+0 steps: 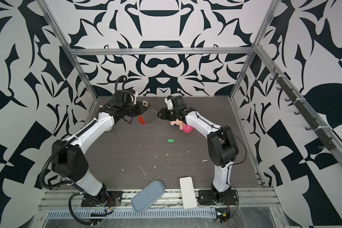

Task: Put the keys on the keyring

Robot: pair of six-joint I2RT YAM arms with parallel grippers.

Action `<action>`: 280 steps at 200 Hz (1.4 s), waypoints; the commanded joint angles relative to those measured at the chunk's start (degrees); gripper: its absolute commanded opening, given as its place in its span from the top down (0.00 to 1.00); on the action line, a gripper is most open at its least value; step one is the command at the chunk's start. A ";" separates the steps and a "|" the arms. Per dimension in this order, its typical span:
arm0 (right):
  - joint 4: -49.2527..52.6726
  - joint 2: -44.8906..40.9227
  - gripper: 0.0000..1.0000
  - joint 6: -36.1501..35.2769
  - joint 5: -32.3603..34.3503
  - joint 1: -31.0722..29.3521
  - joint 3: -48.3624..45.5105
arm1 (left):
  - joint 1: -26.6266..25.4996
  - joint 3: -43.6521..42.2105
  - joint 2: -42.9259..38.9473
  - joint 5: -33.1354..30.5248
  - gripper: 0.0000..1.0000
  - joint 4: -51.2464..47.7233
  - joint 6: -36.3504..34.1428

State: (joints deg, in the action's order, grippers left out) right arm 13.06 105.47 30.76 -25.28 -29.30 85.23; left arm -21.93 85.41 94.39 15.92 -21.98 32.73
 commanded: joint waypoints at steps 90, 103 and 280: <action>-5.93 -2.36 0.45 -3.25 12.42 -6.61 3.78 | 0.03 2.65 -2.64 4.72 1.00 -7.89 0.28; -5.68 -1.44 0.45 -2.63 12.88 -6.60 4.99 | 0.00 1.50 -2.85 4.83 1.00 -7.26 0.81; -11.83 -9.88 0.71 -5.69 3.11 -3.86 -1.38 | 1.36 -6.74 -9.75 16.48 1.00 1.97 -25.65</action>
State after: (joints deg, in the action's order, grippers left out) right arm 8.93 97.71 27.79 -8.97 -33.56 84.79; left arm -20.88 81.76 90.41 25.41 -28.23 17.28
